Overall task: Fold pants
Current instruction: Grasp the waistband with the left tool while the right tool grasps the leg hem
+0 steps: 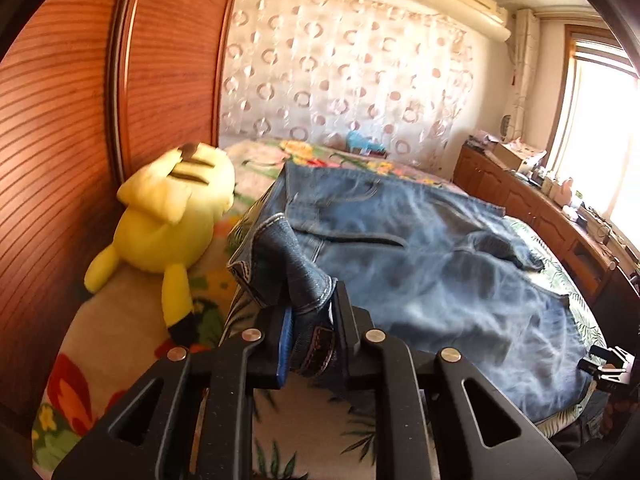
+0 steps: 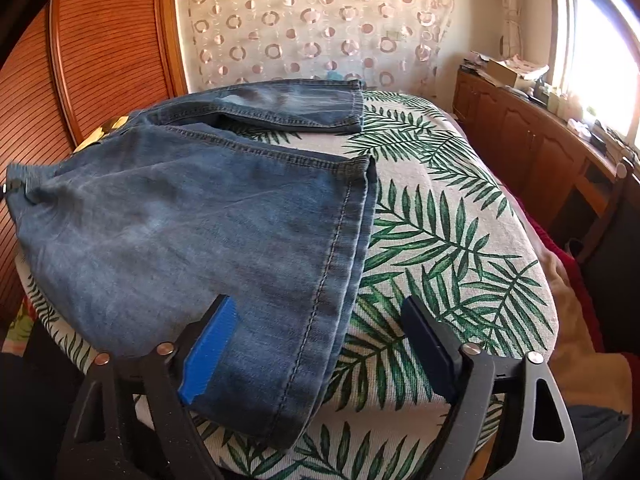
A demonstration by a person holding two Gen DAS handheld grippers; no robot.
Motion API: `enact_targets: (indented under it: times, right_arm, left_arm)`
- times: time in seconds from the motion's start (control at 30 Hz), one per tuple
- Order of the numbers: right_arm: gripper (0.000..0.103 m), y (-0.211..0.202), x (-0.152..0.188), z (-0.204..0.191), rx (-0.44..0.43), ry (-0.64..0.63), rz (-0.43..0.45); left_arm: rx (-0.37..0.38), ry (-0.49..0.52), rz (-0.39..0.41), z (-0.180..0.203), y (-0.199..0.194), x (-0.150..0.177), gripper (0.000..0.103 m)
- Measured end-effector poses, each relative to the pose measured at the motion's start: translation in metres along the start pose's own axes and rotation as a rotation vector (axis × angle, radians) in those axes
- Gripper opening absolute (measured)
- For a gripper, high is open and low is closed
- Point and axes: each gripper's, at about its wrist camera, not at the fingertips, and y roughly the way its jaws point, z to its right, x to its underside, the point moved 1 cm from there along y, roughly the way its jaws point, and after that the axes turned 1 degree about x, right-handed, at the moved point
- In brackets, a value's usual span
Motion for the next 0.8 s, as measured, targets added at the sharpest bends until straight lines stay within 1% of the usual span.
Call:
enact_targets:
  times: [0.03, 0.13, 0.23, 0.3, 0.33, 0.4, 0.43, 0.5, 0.57, 0.63, 0.7, 0.8]
  right_arm:
    - [0.081, 0.003, -0.007, 0.0, -0.003, -0.003, -0.007]
    - [0.078, 0.005, -0.009, 0.003, -0.007, -0.005, -0.017]
    - [0.07, 0.007, -0.013, 0.001, -0.018, -0.012, -0.022]
    - [0.06, 0.007, -0.014, -0.001, -0.023, -0.031, -0.025]
    - [0.057, 0.007, -0.014, -0.002, -0.028, -0.037, -0.026]
    - [0.045, 0.007, -0.016, -0.006, -0.038, -0.056, -0.031]
    - [0.041, 0.007, -0.017, -0.007, -0.048, -0.059, -0.031]
    - [0.022, 0.009, -0.02, -0.008, -0.065, -0.064, -0.035]
    - [0.013, 0.012, -0.022, -0.007, -0.095, -0.057, -0.043]
    - [0.01, 0.015, -0.024, -0.004, -0.13, -0.051, -0.05]
    - [0.008, 0.015, -0.028, -0.003, -0.146, -0.043, -0.049]
    - [0.006, 0.009, -0.038, 0.001, -0.166, -0.041, -0.023]
  left_arm:
    - [0.004, 0.009, 0.006, 0.003, 0.0, -0.004, 0.019]
    - [0.016, 0.023, 0.023, 0.008, 0.002, -0.012, 0.018]
    - [0.026, 0.037, 0.034, 0.018, 0.002, -0.02, 0.018]
    - [0.032, 0.046, 0.041, 0.023, 0.002, -0.025, 0.018]
    - [0.035, 0.051, 0.045, 0.026, 0.002, -0.027, 0.018]
    - [0.04, 0.061, 0.052, 0.031, 0.003, -0.032, 0.018]
    - [0.042, 0.064, 0.055, 0.033, 0.003, -0.034, 0.018]
    - [0.05, 0.072, 0.063, 0.038, 0.003, -0.039, 0.018]
    - [0.053, 0.073, 0.072, 0.041, 0.004, -0.043, 0.018]
    - [0.059, 0.073, 0.079, 0.045, 0.004, -0.049, 0.018]
    - [0.062, 0.079, 0.089, 0.048, 0.005, -0.056, 0.017]
    - [0.063, 0.089, 0.102, 0.051, 0.006, -0.067, 0.017]
